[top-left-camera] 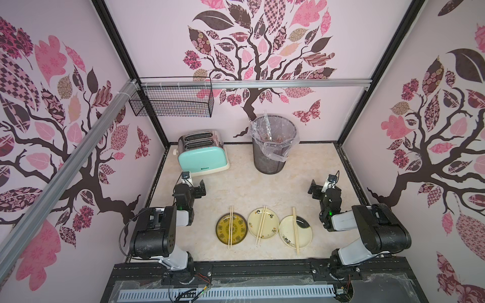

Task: Remove the packaging of disposable chopsticks
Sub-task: Reset both arms

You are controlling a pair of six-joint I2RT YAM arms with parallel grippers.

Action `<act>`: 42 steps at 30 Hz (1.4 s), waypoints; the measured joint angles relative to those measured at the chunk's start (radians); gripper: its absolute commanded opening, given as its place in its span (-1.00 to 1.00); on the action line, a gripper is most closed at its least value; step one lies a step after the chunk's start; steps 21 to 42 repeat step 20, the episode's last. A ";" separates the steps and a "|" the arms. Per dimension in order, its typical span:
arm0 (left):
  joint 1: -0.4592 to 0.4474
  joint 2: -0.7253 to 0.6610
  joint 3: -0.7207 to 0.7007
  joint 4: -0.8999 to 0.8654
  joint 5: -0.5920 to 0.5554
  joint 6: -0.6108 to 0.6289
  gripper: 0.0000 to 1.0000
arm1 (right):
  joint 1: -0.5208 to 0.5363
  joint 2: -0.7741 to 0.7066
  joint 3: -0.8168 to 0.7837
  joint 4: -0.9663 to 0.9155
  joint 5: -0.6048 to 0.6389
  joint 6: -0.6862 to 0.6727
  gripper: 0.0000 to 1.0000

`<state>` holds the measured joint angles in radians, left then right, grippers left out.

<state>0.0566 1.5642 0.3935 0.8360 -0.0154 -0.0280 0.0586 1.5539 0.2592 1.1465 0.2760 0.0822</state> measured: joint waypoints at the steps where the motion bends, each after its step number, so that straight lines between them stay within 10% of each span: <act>1: -0.003 0.000 0.000 0.000 0.002 0.000 0.97 | 0.000 0.000 0.000 0.000 0.000 0.000 0.99; 42: 0.004 0.000 0.012 -0.015 0.008 -0.003 0.97 | 0.000 0.000 0.000 -0.006 0.000 0.000 0.98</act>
